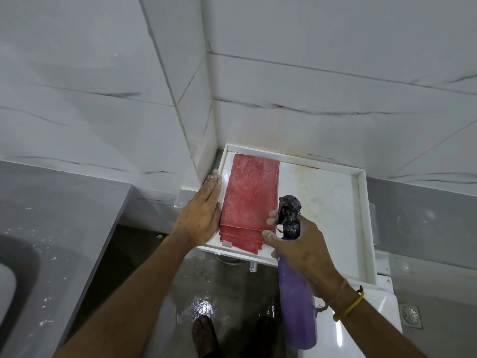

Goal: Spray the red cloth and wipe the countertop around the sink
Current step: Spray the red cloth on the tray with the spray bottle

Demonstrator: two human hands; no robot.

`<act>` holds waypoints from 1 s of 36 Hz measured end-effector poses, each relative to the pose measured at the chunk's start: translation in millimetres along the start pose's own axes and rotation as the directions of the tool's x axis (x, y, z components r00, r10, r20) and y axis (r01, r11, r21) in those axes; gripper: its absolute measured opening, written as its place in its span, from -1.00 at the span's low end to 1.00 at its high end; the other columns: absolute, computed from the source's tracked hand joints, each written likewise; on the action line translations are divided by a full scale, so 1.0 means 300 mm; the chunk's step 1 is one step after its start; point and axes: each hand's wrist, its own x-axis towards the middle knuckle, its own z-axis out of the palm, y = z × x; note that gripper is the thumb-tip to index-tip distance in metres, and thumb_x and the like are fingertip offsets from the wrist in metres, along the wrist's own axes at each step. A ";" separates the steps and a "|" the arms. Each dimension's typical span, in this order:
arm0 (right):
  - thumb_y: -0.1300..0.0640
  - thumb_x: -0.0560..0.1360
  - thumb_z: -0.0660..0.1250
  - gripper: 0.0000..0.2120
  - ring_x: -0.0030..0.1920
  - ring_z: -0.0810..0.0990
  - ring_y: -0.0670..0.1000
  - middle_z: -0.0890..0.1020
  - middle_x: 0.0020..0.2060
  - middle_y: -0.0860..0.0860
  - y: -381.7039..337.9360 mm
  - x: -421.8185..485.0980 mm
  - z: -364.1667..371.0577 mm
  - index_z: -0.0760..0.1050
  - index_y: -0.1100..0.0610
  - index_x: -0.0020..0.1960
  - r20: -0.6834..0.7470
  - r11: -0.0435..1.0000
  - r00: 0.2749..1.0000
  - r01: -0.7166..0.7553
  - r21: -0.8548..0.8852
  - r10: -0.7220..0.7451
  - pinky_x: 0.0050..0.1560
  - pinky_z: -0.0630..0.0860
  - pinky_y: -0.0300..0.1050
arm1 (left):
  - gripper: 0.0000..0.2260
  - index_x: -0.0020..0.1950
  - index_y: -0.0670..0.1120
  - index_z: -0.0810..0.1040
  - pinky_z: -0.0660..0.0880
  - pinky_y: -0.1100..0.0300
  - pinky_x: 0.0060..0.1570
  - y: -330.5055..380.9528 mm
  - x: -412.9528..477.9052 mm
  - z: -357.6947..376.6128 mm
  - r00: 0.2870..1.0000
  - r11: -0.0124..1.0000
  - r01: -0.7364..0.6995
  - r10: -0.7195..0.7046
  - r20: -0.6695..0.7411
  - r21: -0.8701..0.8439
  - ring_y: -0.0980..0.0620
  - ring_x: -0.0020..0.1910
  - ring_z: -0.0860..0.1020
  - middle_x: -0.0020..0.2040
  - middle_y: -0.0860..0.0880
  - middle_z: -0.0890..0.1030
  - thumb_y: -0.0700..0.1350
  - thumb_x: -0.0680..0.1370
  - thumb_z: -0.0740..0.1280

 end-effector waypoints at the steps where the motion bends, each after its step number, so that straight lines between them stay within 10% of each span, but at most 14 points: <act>1: 0.23 0.39 0.49 -0.77 -0.45 0.60 -0.14 0.68 -0.14 -0.02 0.000 0.000 -0.004 0.57 0.10 0.02 0.014 1.000 1.000 -0.010 0.011 0.010 -0.39 0.58 -0.26 | -0.49 0.55 -0.18 -0.14 -0.04 0.10 0.57 -0.001 0.000 0.001 1.000 1.000 0.003 -0.003 0.001 0.000 0.02 0.58 -0.15 0.59 -0.12 -0.15 -0.06 0.66 -0.03; 6: 0.20 0.41 0.47 -0.86 -0.54 0.57 -0.13 0.60 -0.41 -0.02 0.008 0.004 -0.011 0.51 0.10 -0.25 -0.054 0.996 0.998 -0.023 -0.086 0.018 -0.46 0.50 -0.38 | -0.49 0.54 -0.17 -0.15 -0.04 0.08 0.57 0.000 0.003 0.002 1.000 1.000 0.019 -0.019 0.011 0.002 0.01 0.58 -0.15 0.59 -0.12 -0.15 -0.07 0.66 -0.02; 12: 0.12 0.39 0.51 -0.83 -0.51 0.59 -0.06 0.68 -0.19 0.00 0.005 -0.011 -0.031 0.58 0.13 -0.07 0.041 0.999 0.998 -0.046 -0.017 0.046 -0.39 0.58 -0.27 | -0.48 0.54 -0.15 -0.17 -0.09 0.14 0.56 0.002 0.001 0.002 0.999 0.999 0.036 -0.036 0.012 0.009 0.05 0.56 -0.18 0.59 -0.09 -0.18 -0.06 0.66 -0.03; 17: 0.12 0.37 0.51 -0.78 -0.56 0.58 -0.09 0.58 -0.55 -0.09 0.018 -0.021 -0.019 0.50 0.09 -0.35 -0.069 0.998 0.997 -0.037 -0.059 0.033 -0.47 0.45 -0.39 | -0.48 0.54 -0.16 -0.17 -0.08 0.12 0.57 0.009 0.002 -0.004 0.999 0.999 0.037 -0.038 0.024 0.007 0.04 0.57 -0.18 0.59 -0.10 -0.18 -0.06 0.66 -0.03; 21: 0.08 0.35 0.53 -0.83 -0.52 0.60 -0.06 0.69 -0.27 -0.03 0.006 -0.027 -0.017 0.59 0.08 -0.13 0.016 0.998 0.998 -0.058 0.034 0.058 -0.43 0.54 -0.31 | -0.48 0.55 -0.16 -0.16 -0.06 0.10 0.57 0.012 0.002 -0.008 0.999 0.999 0.045 -0.045 0.029 -0.001 0.03 0.57 -0.16 0.59 -0.10 -0.17 -0.07 0.66 -0.02; 26: 0.15 0.36 0.52 -0.75 -0.58 0.56 -0.05 0.54 -0.57 -0.08 0.013 -0.024 -0.007 0.48 0.10 -0.37 -0.024 0.998 0.998 -0.054 -0.033 0.053 -0.49 0.47 -0.32 | -0.48 0.54 -0.17 -0.16 -0.01 0.04 0.57 0.014 0.002 -0.015 0.999 0.999 0.038 -0.038 0.037 0.004 0.01 0.58 -0.16 0.59 -0.12 -0.17 -0.08 0.66 -0.01; 31: 0.11 0.37 0.52 -0.86 -0.54 0.58 -0.06 0.67 -0.34 0.00 -0.003 -0.028 -0.008 0.58 0.12 -0.18 0.070 0.996 0.995 -0.080 0.043 0.077 -0.47 0.51 -0.28 | -0.48 0.55 -0.16 -0.17 -0.02 0.06 0.57 0.015 0.006 -0.011 0.997 0.998 0.057 -0.057 0.048 0.009 0.03 0.58 -0.17 0.59 -0.10 -0.19 -0.06 0.66 -0.03; 36: 0.10 0.38 0.51 -0.75 -0.56 0.56 -0.05 0.56 -0.52 -0.04 0.001 -0.025 0.000 0.47 0.10 -0.35 -0.004 0.996 0.997 -0.083 -0.029 0.083 -0.44 0.52 -0.26 | -0.48 0.55 -0.16 -0.16 -0.06 0.11 0.57 0.010 0.002 -0.009 0.999 1.000 0.029 -0.029 0.019 0.005 0.04 0.57 -0.17 0.59 -0.10 -0.17 -0.08 0.66 -0.01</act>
